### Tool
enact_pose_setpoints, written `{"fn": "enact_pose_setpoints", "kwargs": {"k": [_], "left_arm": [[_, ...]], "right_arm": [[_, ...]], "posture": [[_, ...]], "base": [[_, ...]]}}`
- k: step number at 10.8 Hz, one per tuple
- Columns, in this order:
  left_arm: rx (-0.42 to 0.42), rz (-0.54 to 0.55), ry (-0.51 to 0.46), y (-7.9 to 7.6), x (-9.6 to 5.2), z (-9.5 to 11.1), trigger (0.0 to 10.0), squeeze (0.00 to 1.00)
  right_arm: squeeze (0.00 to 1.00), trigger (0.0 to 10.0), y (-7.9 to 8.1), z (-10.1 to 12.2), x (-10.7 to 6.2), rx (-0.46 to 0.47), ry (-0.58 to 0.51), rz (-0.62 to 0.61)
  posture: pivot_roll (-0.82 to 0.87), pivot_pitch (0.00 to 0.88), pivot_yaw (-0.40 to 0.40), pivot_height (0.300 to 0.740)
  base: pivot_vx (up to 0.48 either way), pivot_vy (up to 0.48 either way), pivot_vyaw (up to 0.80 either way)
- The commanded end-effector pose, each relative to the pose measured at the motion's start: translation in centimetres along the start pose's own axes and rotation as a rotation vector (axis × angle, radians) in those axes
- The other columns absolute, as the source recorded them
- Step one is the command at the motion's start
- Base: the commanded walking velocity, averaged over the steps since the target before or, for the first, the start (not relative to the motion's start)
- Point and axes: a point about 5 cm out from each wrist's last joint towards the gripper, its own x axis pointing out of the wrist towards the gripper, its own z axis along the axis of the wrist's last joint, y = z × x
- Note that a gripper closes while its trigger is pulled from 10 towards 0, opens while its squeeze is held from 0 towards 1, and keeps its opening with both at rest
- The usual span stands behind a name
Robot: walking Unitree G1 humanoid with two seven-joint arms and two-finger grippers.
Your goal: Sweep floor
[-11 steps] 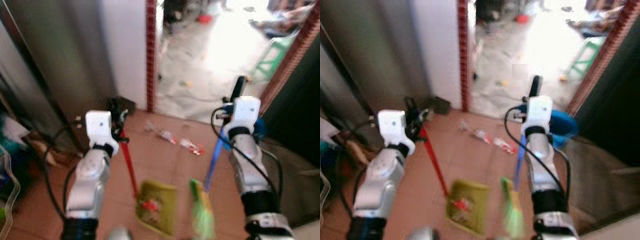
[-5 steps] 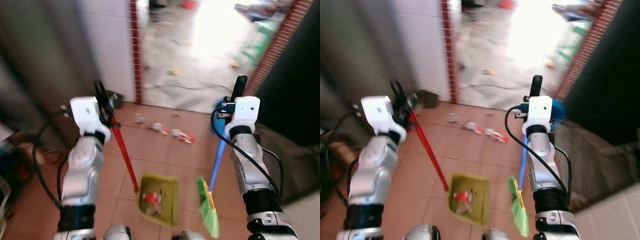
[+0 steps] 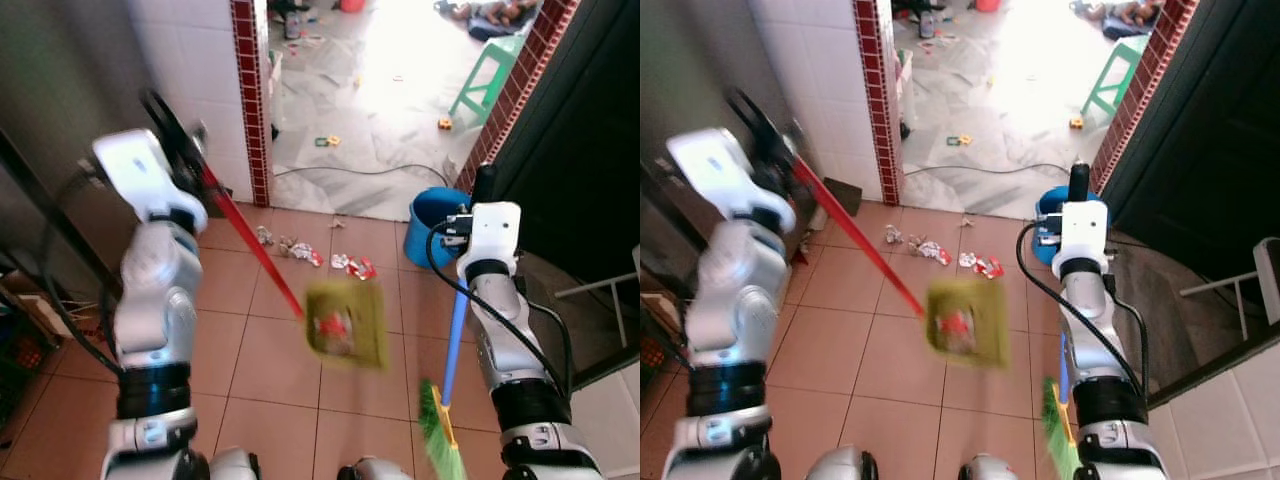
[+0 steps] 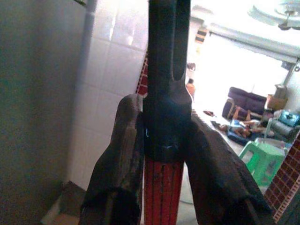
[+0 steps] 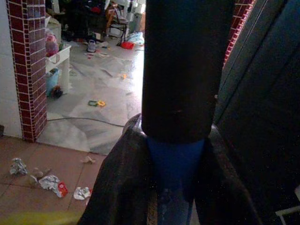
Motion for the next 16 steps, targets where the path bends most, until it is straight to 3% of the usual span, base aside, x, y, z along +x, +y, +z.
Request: {"fn": "enact_pose_setpoints", "kwargs": {"k": [1,3,5,6,7,8,9,11,12,14,15,16], "left_arm": [[-0.029,-0.003,-0.098,-0.6,0.7,2.3,10.0,0.00],[-0.045,-0.029,-0.110,-1.2,1.3,2.7,10.0,0.00],[0.003,-0.070,-0.034,-1.4,1.3,1.1,10.0,0.00],[0.041,-0.061,0.094,-0.2,-0.6,-2.2,10.0,0.00],[0.061,-0.077,0.162,0.1,-2.0,-3.9,10.0,0.00],[0.067,-0.092,0.183,0.1,-2.5,-4.4,10.0,0.00],[0.063,-0.109,0.195,-0.2,-2.3,-4.9,10.0,0.00],[0.048,-0.124,0.197,-0.5,-1.6,-5.1,10.0,0.00],[0.036,-0.115,0.202,-0.2,-1.5,-5.4,10.0,0.00],[0.038,-0.118,0.232,0.0,-2.8,-6.5,10.0,0.00],[0.095,-0.146,0.230,-0.2,-3.6,-7.0,10.0,0.00],[0.088,-0.120,0.253,0.0,-4.1,-7.6,10.0,0.00]], "right_arm": [[0.00,10.0,-0.2,0.8,0.6,-0.017,-0.021,-0.018],[0.00,10.0,0.9,0.9,0.8,-0.040,-0.015,0.009],[0.00,10.0,2.7,0.6,0.4,-0.048,0.001,0.049],[0.00,10.0,3.8,0.1,-0.4,-0.036,-0.006,0.080],[0.00,10.0,3.7,0.0,-0.8,-0.024,-0.009,0.093],[0.00,10.0,3.6,0.2,-0.9,-0.016,-0.020,0.113],[0.00,10.0,3.3,0.3,-0.7,0.036,-0.014,0.148],[0.00,10.0,3.9,1.3,-0.3,0.045,-0.028,0.281],[0.00,10.0,4.6,1.5,-0.3,-0.018,-0.021,0.341],[0.00,10.0,5.3,2.7,-0.4,0.040,-0.093,0.292],[0.00,10.0,4.9,3.7,-0.4,0.106,-0.162,0.208],[0.00,10.0,4.0,3.3,-0.9,0.062,-0.186,0.104]], "posture": [[-0.03,0.000,-0.047,0.740],[-0.03,0.000,-0.059,0.740],[-0.05,0.000,-0.061,0.740],[-0.04,0.000,-0.014,0.740],[-0.05,0.000,0.012,0.740],[-0.06,0.000,0.036,0.740],[-0.07,0.000,0.066,0.740],[-0.09,0.000,0.081,0.740],[-0.10,0.000,0.087,0.740],[-0.10,0.000,0.065,0.740],[-0.08,0.000,0.051,0.740],[-0.07,0.000,0.038,0.740]], "base": [[0.000,0.000,-0.80],[0.129,0.000,-0.80],[0.000,0.000,-0.80],[0.000,0.000,-0.80],[0.000,0.000,-0.80],[0.000,0.000,-0.80],[0.000,0.000,-0.80],[0.000,0.000,0.00],[0.000,0.000,0.00],[0.000,0.000,0.00],[0.000,0.000,0.00],[0.000,0.000,0.00]]}}
